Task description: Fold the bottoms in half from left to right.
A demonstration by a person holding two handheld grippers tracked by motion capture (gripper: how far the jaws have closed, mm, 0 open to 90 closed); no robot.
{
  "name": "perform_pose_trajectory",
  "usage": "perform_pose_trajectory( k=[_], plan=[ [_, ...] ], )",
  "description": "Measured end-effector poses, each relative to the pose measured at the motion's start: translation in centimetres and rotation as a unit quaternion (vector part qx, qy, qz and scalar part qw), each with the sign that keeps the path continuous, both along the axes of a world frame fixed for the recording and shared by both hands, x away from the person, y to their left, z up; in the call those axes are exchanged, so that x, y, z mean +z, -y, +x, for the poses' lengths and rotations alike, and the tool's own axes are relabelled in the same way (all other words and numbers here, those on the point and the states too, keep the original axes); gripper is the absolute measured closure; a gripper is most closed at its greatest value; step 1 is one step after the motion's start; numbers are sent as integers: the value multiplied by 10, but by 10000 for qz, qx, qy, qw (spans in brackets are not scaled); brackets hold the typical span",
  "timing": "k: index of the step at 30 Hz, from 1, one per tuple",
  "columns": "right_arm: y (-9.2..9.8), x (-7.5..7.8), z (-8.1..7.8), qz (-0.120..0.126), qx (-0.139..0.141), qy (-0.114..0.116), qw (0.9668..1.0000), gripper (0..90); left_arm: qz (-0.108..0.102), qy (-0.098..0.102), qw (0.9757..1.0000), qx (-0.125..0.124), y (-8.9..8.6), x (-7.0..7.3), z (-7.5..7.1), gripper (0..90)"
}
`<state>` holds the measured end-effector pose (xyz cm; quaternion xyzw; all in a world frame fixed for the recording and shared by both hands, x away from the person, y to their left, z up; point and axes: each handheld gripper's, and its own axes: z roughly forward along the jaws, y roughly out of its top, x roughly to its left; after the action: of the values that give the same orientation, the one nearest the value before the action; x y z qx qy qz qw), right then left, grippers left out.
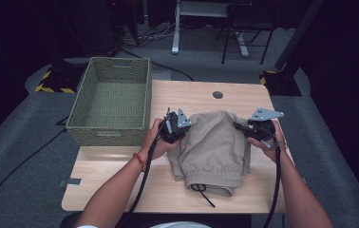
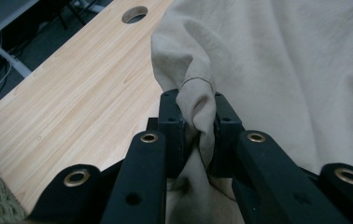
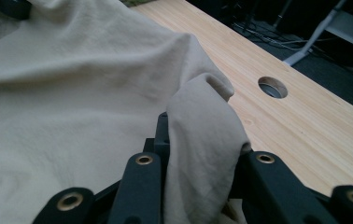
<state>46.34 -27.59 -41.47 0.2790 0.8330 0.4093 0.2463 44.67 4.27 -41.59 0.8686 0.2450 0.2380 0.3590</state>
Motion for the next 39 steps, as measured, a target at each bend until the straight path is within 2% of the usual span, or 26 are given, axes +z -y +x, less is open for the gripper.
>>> perform_pose_trajectory(
  k=[3, 5, 6, 8, 9, 11, 12, 14, 17, 18, 20, 21, 22, 23, 24, 25, 27, 28, 30, 31, 32, 33, 35, 37, 38, 39],
  plan=[
    [-4, 0, 6, -46, -147, 42, 9999, 749, -22, 34, 10000, 12, 6, 2, 3, 789],
    [-3, 3, 3, 95, -120, 143, 9998, 748, -46, 137, 9999, -15, 7, 4, -2, 789],
    [-2, 5, -1, 163, -88, 187, 9997, 746, -26, 248, 9997, -43, 6, 3, -6, 789],
    [2, 8, -12, 249, 87, 341, 9991, 736, 51, 492, 9987, -129, 4, 1, -18, 785],
    [5, 8, -19, 326, 162, 380, 9986, 731, 12, 561, 9982, -208, 1, -1, -27, 783],
    [9, 6, -36, 301, 362, 475, 9978, 728, 40, 702, 9970, -307, -3, -6, -41, 781],
    [11, 3, -44, 246, 391, 561, 9974, 728, 52, 734, 9966, -380, -6, -9, -48, 780],
    [16, -3, -60, 293, 519, 607, 9964, 727, -4, 712, 9960, -542, -12, -18, -65, 777],
    [19, -17, -84, 216, 775, 625, 9948, 716, 327, 780, 9935, -768, -17, -32, -88, 770],
    [20, -22, -90, 121, 784, 664, 9946, 715, 282, 719, 9932, -868, -20, -37, -93, 768],
    [24, -31, -102, 250, 858, 575, 9943, 710, 351, 632, 9926, -980, -24, -43, -105, 768],
    [25, -33, -108, 280, 903, 578, 9938, 707, 351, 632, 9926, -980, -24, -43, -105, 767],
    [26, -35, -115, 327, 991, 573, 9929, 701, 423, 531, 9914, -1116, -28, -48, -114, 765],
    [27, -36, -122, 352, 1064, 598, 9919, 698, 423, 531, 9914, -1116, -28, -48, -114, 765],
    [27, -37, -130, 374, 1132, 608, 9910, 699, 436, 506, 9907, -1189, -35, -51, -121, 765],
    [28, -38, -136, 407, 1198, 609, 9901, 704, 401, 496, 9910, -1181, -38, -50, -124, 765],
    [26, -37, -149, 408, 1325, 628, 9884, 716, 424, 482, 9896, -1288, -45, -48, -131, 765],
    [26, -37, -149, 408, 1325, 628, 9884, 716, 424, 482, 9896, -1288, -45, -48, -131, 765],
    [22, -34, -167, 332, 1635, 686, 9836, 712, 484, 462, 9897, -1269, -48, -50, -135, 766],
    [20, -34, -173, 278, 1806, 666, 9809, 706, 528, 331, 9888, -1355, -51, -56, -140, 766],
    [20, -34, -173, 278, 1806, 666, 9809, 706, 528, 331, 9888, -1355, -51, -56, -140, 765],
    [15, -37, -183, 27, 2083, 589, 9763, 698, 611, 284, 9881, -1383, -54, -62, -144, 762],
    [14, -42, -190, -66, 2312, 370, 9722, 690, 586, 191, 9881, -1407, -58, -65, -148, 762],
    [14, -47, -194, -122, 2467, 158, 9689, 694, 539, 86, 9885, -1412, -61, -69, -149, 759],
    [14, -47, -194, -122, 2467, 158, 9689, 694, 539, 86, 9885, -1412, -61, -69, -149, 759],
    [13, -53, -197, -199, 2469, 24, 9688, 706, 551, 6, 9879, -1448, -62, -71, -149, 758]
  ],
)
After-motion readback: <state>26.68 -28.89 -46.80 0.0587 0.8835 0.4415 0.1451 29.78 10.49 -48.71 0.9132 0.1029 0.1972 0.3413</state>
